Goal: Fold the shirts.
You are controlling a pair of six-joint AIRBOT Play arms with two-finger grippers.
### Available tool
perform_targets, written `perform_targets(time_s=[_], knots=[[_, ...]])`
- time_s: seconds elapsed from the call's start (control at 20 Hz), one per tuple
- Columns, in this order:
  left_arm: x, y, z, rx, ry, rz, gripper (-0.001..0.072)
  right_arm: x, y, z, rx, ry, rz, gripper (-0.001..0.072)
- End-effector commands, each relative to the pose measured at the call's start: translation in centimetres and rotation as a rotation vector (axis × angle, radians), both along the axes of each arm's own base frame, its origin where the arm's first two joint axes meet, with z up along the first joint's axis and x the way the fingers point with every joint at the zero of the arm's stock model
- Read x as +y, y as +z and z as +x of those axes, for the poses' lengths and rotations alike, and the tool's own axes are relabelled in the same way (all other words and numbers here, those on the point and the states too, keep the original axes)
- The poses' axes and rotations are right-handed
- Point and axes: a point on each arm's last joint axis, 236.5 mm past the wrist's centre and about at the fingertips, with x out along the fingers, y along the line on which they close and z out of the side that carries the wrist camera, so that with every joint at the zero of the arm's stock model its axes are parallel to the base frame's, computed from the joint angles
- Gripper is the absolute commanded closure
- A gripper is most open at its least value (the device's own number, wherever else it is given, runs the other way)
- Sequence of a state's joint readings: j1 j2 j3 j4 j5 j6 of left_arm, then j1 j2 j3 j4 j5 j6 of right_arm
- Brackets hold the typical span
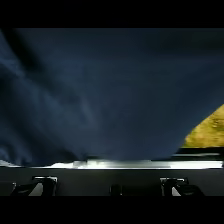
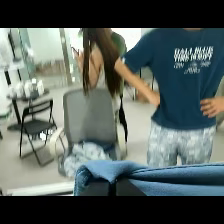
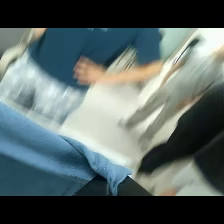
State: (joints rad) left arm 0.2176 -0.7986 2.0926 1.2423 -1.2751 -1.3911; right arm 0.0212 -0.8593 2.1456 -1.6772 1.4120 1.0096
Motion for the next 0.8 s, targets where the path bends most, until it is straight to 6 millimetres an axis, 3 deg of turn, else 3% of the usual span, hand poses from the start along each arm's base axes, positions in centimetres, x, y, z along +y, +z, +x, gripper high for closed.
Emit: perform_targets(time_s=[0.0, 0.1, 0.2, 0.4, 0.5, 0.55, 0.65, 0.75], knots=[[2.0, -7.9, 3.4, 0.288, 0.042, 0.035, 0.0677, -0.3, -9.0, 2.4, 0.395, -0.011, -0.024, 0.0669], [2.9, -14.4, 7.6, 0.492, 0.027, 0.014, 0.0677, -0.1, -16.2, 5.7, 0.670, -0.008, -0.021, 0.0669], [3.8, -22.5, 11.8, 0.712, 0.009, -0.017, 0.0676, -0.5, -24.8, 9.3, 0.930, -0.022, -0.041, 0.0670], [4.4, -40.5, 17.8, 1.062, -0.028, -0.080, 0.0676, 0.5, -41.4, 18.5, 1.128, -0.005, -0.008, 0.0668], [4.3, -46.8, 20.5, 1.113, -0.027, -0.089, 0.0676, 1.5, -46.3, 23.4, 1.097, 0.022, 0.021, 0.0669], [4.4, -49.0, 22.1, 1.118, -0.023, -0.091, 0.0675, 1.6, -47.8, 25.6, 1.067, 0.021, 0.030, 0.0670], [4.6, -51.7, 25.6, 1.090, -0.005, -0.094, 0.0675, 2.0, -49.7, 29.4, 0.990, 0.019, 0.054, 0.0670], [5.0, -52.9, 28.9, 1.037, 0.017, -0.108, 0.0675, 2.0, -49.7, 33.1, 0.866, 0.016, 0.068, 0.0670]])
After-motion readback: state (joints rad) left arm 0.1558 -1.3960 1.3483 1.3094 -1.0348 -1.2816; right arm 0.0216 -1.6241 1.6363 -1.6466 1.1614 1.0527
